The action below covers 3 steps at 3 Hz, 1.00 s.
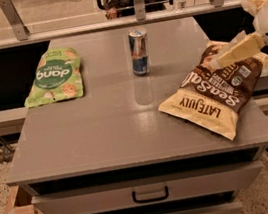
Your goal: Move redbull can near green rice chip bag
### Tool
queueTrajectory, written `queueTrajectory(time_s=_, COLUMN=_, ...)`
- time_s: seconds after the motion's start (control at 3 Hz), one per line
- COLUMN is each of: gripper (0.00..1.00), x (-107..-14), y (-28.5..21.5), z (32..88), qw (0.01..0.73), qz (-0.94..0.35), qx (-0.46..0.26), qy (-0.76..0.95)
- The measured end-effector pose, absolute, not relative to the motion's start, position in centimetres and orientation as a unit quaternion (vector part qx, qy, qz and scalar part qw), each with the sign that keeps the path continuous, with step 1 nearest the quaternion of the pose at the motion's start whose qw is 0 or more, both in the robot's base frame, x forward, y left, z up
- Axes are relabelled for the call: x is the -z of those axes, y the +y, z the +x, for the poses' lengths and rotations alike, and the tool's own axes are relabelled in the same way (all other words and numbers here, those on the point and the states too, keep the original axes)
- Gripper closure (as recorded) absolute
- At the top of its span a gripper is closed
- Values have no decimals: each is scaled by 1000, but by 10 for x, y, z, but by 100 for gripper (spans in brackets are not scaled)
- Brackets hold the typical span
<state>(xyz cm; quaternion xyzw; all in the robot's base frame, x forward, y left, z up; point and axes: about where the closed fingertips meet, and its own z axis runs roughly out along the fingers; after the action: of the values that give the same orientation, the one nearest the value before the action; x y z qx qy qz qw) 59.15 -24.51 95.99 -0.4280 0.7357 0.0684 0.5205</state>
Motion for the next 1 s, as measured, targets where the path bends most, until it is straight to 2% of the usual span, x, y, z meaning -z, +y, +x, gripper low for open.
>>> queueTrajectory(time_s=0.33, gripper=0, x=-950, y=-237, z=635, qw=542, qz=-477, qx=-74, qy=687)
queueTrajectory(time_s=1.0, gripper=0, x=-954, y=-240, z=643, qw=550, qz=-483, qx=-67, qy=677)
